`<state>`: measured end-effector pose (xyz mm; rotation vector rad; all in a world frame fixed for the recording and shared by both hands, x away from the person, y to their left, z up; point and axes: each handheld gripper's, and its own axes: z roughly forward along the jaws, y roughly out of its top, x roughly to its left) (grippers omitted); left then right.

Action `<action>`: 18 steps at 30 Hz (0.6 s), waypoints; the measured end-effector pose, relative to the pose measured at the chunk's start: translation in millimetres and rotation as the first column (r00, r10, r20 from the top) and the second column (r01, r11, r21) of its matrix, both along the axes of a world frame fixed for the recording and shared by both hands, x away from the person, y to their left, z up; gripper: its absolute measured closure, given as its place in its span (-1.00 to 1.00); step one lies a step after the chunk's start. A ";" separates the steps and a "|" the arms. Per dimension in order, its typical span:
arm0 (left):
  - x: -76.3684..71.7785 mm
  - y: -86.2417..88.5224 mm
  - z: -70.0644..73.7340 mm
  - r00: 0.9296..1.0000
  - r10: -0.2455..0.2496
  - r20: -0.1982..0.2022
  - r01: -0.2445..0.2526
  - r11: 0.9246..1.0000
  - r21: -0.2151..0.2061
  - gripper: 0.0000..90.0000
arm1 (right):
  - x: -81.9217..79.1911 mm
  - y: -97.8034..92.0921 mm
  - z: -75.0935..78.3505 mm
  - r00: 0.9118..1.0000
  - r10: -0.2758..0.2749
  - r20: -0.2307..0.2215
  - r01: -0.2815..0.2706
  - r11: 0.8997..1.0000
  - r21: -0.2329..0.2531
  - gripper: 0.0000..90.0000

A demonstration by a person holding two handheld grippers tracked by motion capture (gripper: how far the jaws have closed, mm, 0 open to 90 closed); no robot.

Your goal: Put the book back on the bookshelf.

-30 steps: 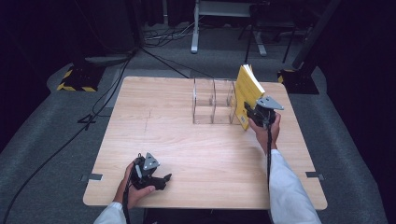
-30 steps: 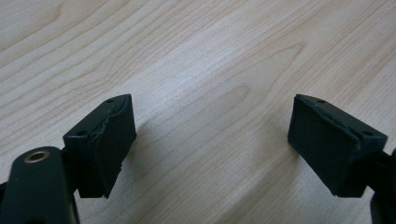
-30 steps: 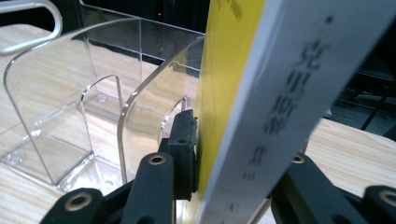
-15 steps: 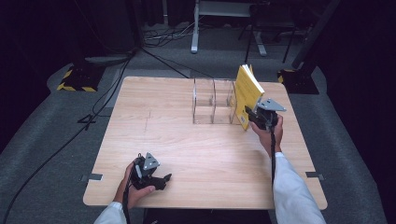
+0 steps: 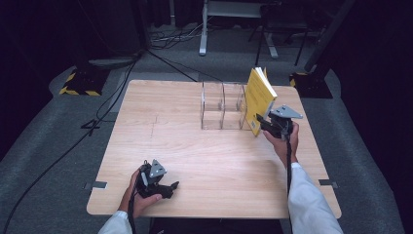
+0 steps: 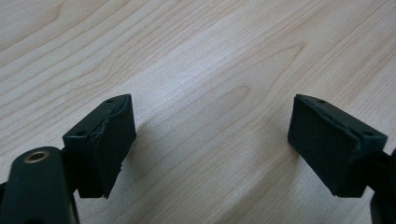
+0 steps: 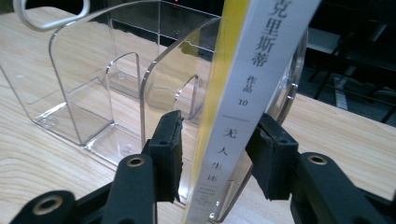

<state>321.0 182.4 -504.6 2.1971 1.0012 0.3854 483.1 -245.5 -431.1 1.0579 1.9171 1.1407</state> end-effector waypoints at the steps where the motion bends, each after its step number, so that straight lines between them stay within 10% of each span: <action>1: 0.0 0.0 0.0 1.000 0.000 0.000 0.000 1.000 0.000 -0.65 | -0.8 -0.9 0.4 1.000 0.007 -0.003 -0.007 1.000 -0.001 0.26; 18: 0.1 0.1 0.1 1.000 -0.001 0.001 0.001 1.000 0.001 -0.65 | -13.1 -15.7 10.7 0.999 0.040 -0.015 -0.041 0.995 -0.088 0.19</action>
